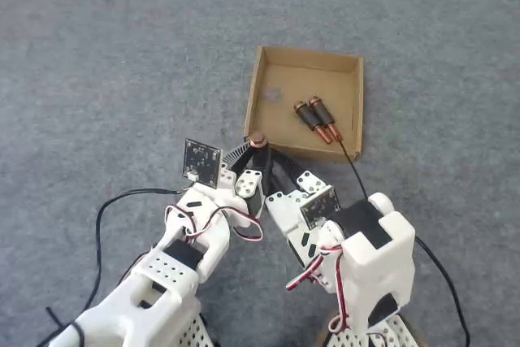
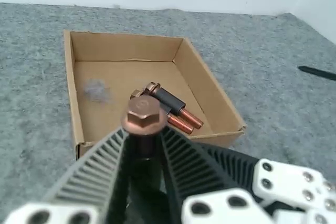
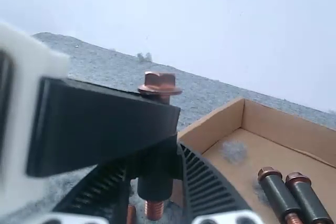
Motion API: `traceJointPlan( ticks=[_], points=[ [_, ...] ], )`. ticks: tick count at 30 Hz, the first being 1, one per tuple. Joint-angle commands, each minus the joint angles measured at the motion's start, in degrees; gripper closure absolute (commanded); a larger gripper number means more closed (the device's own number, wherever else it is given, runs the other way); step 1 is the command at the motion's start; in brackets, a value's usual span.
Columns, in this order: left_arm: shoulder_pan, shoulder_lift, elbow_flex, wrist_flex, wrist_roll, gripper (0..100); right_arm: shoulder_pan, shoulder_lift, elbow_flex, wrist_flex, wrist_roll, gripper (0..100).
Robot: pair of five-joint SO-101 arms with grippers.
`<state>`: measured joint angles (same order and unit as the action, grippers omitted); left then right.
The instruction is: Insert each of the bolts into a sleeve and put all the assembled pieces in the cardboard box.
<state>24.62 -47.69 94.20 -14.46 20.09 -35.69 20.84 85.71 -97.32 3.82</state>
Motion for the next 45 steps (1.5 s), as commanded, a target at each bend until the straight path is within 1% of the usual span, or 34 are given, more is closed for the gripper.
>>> traceJointPlan(
  ticks=[1, 4, 6, 11, 14, 24, 26, 29, 30, 32, 37, 39, 42, 45],
  points=[
    [1.1, 0.3, -1.4, 0.9, 0.6, 99, 1.5, -3.7, -1.3, -1.1, -0.6, 99.3],
    [1.1, 0.3, -1.4, 0.9, 0.6, 98, 1.6, -3.7, -1.6, 0.6, -0.6, 99.3],
    [1.0, 0.3, -1.4, 1.0, 0.6, 95, 1.6, -3.8, -1.6, 0.7, -0.6, 99.3],
    [-1.5, 0.3, -1.4, 1.0, 0.9, 81, 1.6, -3.7, -1.7, 1.1, -0.5, 99.3],
    [-1.8, 0.3, -1.4, 1.1, 0.9, 76, 1.7, -3.6, -2.2, 2.2, -0.5, 99.3],
    [-1.8, -0.1, -0.7, 1.0, 0.6, 75, 3.2, -3.7, -5.6, 9.4, -0.8, 99.3],
    [-1.8, -2.0, -0.6, 1.0, 0.6, 75, 3.2, -3.7, -6.0, 10.0, -0.8, 99.3],
    [-3.6, -8.4, 1.5, 1.2, 0.8, 75, 3.2, -3.7, -6.0, 10.1, -0.9, 99.3],
    [-4.4, -11.0, 1.8, 2.9, 0.9, 75, 3.2, -3.7, -6.0, 10.1, -0.9, 99.3],
    [-5.9, -16.4, 1.3, 9.9, 0.9, 75, 3.2, -3.7, -6.0, 10.1, -0.9, 99.3],
    [-9.4, -33.1, -2.6, 33.3, 0.9, 75, 3.2, -3.7, -6.0, 10.1, -0.7, 99.3],
    [-10.8, -40.2, -3.5, 41.4, 0.9, 75, 3.2, -3.7, -6.0, 10.1, -0.6, 99.3],
    [-12.5, -49.9, -3.5, 51.0, 0.9, 77, 3.2, -3.7, -6.0, 10.1, -0.5, 99.3],
    [-14.4, -57.8, -2.0, 57.1, 0.9, 84, 3.2, -3.7, -5.9, 10.1, -0.5, 99.3]
  ],
)
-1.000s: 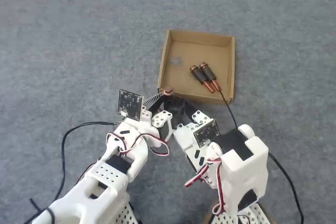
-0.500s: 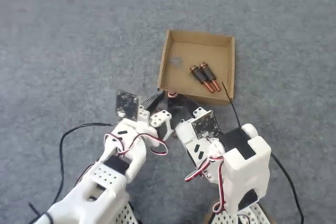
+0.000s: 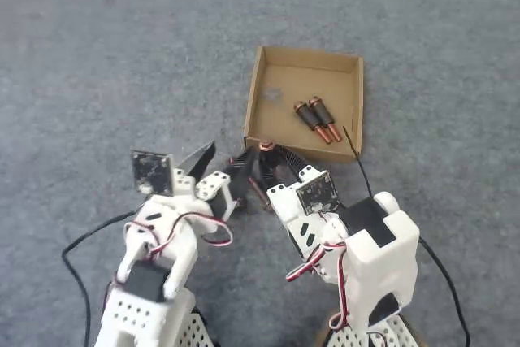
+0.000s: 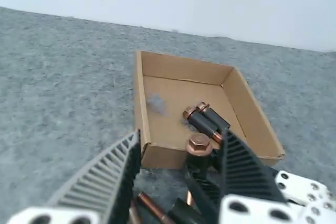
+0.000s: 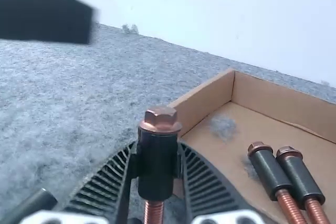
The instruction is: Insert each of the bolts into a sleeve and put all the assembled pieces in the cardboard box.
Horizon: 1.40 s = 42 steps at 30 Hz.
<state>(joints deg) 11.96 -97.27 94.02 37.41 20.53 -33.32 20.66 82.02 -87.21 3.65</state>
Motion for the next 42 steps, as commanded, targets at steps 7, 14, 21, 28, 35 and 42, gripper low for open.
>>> traceJointPlan(
  ticks=[7, 14, 21, 28, 35, 42],
  points=[
    [-9.3, -6.8, -0.9, 6.3, 0.1, 99, 1.6, -4.0, -1.7, 0.0, -0.3, 99.3],
    [-16.2, -7.1, 2.5, 15.3, -10.3, 98, 3.1, -9.5, 2.4, 0.1, -0.3, 99.3],
    [-22.8, -7.1, 2.5, 24.3, -21.5, 98, 4.4, -21.1, 7.2, 10.9, -0.3, 99.3],
    [-29.0, -7.1, 2.5, 25.1, -29.2, 98, 9.5, -38.8, 11.0, 24.5, -0.3, 99.3],
    [-28.9, -7.1, 2.5, 25.1, -30.0, 98, 10.5, -58.7, 7.4, 52.8, -0.3, 99.3],
    [-29.0, -7.1, 2.5, 25.0, -30.0, 98, 10.5, -72.3, -6.9, 88.6, -0.3, 99.3]
  ],
)
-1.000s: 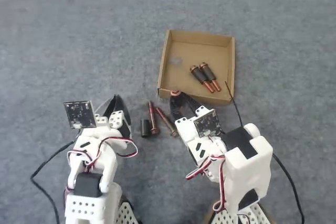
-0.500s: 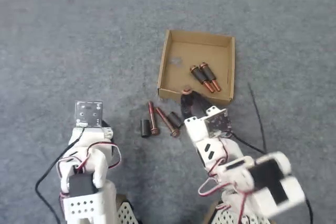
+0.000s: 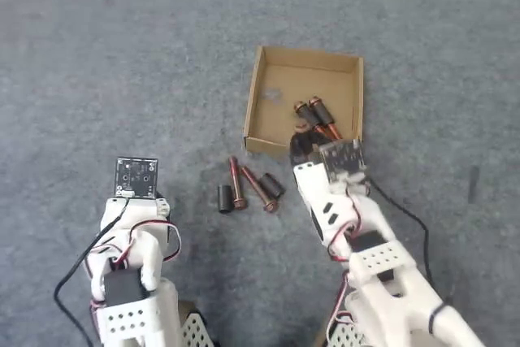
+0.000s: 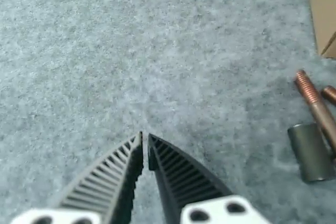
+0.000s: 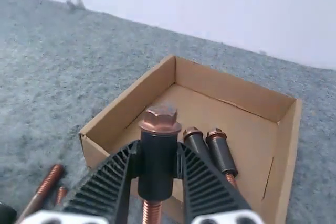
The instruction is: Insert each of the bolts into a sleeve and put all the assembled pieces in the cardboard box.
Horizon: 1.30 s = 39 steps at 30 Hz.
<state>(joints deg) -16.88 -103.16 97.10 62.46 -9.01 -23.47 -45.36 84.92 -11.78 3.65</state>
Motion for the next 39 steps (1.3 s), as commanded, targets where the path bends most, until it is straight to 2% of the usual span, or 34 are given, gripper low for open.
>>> traceJointPlan(
  ticks=[1, 5, 11, 15, 26, 30, 35, 39],
  points=[
    [-0.2, -1.2, -0.6, -0.1, -0.4, 98, 0.7, -6.5, -12.4, 16.5, -0.3, 99.3],
    [-0.3, -1.2, -0.6, -0.1, -0.5, 98, 1.3, -4.6, -22.7, 26.2, -0.3, 99.3],
    [-0.4, -1.2, -0.6, -0.1, -0.5, 98, 4.6, 5.5, -38.1, 34.5, 2.4, 99.3],
    [-0.4, -1.2, -0.6, -0.2, -0.5, 98, 7.3, 16.3, -45.5, 35.3, 4.6, 99.3],
    [-0.4, -1.2, -0.6, -0.2, -0.5, 98, 11.6, 45.2, -60.0, 35.5, 4.1, 99.1],
    [-0.4, -1.2, -0.6, -0.3, -0.5, 98, 11.6, 50.1, -63.0, 35.5, 4.1, 96.9],
    [-0.4, -1.2, -0.6, -0.4, -0.5, 98, 11.6, 50.9, -63.4, 35.6, 4.5, 82.0],
    [-0.4, -1.2, -0.6, -1.1, -0.5, 98, 11.6, 50.3, -63.4, 35.6, 4.6, 87.1]
  ],
)
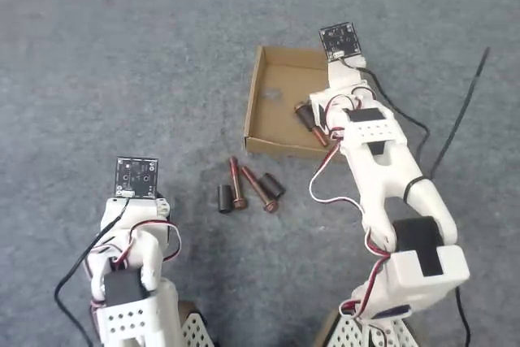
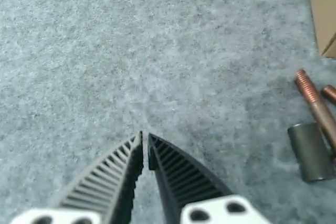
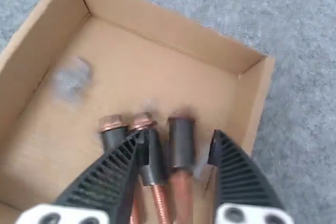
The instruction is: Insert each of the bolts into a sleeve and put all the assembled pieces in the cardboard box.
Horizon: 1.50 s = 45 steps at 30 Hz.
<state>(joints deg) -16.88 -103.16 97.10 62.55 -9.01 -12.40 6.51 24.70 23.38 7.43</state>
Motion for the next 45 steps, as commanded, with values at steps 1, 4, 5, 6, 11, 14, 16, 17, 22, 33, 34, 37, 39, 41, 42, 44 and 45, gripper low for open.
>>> traceJointPlan(
  ticks=[1, 4, 5, 6, 11, 14, 16, 17, 22, 33, 34, 37, 39, 41, 42, 44, 45],
  points=[
    [-0.4, -1.2, -0.6, -1.1, -0.5, 98, 0.6, -2.2, -3.2, 1.5, 0.8, 90.2],
    [-0.4, -1.2, -0.6, -1.1, -0.5, 98, 0.3, -5.7, -3.3, 8.0, 0.5, 99.8],
    [-0.4, -1.2, -0.6, -1.1, -0.5, 98, 0.0, -7.5, -3.3, 10.5, 0.4, 99.1],
    [-0.4, -1.2, -0.6, -1.1, -0.5, 98, 0.0, -9.4, -3.3, 13.5, 0.4, 97.2],
    [-0.4, -1.2, -0.6, -1.1, -0.5, 98, -0.7, -18.8, -3.3, 25.8, 0.9, 95.8],
    [-0.4, -1.2, -0.6, -1.1, -0.5, 98, -3.5, -22.2, -2.6, 31.7, 3.3, 96.1],
    [-0.4, -1.2, -0.6, -1.1, -0.5, 98, -6.2, -23.7, -1.6, 35.6, 5.3, 96.1],
    [-0.4, -1.2, -0.6, -1.1, -0.5, 98, -7.6, -24.4, -0.8, 37.3, 6.1, 96.1],
    [-0.4, -1.2, -0.6, -1.0, -0.5, 98, -14.8, -28.4, 3.1, 44.1, 6.3, 96.1],
    [-0.4, -1.2, -0.6, -0.8, -0.5, 98, -23.6, -34.2, 16.4, 36.6, 6.7, 95.7],
    [-0.4, -1.2, -0.6, -0.8, -0.5, 98, -23.6, -34.2, 17.6, 34.6, 6.6, 95.6],
    [-0.4, -1.2, -0.6, -0.8, -0.5, 98, -23.7, -34.1, 20.5, 29.7, 6.7, 95.6],
    [-0.4, -1.2, -0.6, -0.8, -0.5, 98, -24.1, -34.1, 21.8, 27.5, 6.6, 94.8],
    [-0.4, -1.2, -0.6, -0.9, -0.5, 98, -24.1, -34.1, 22.3, 26.2, 6.4, 91.0],
    [-0.4, -1.2, -0.6, -0.9, -0.5, 98, -24.1, -34.0, 22.3, 26.2, 6.4, 89.4],
    [-0.4, -1.2, -0.6, -0.9, -0.5, 98, -24.1, -33.5, 22.1, 26.2, 6.5, 88.3],
    [-0.4, -1.2, -0.6, -1.0, -0.5, 98, -24.1, -32.7, 22.0, 25.9, 6.5, 88.3]
  ],
)
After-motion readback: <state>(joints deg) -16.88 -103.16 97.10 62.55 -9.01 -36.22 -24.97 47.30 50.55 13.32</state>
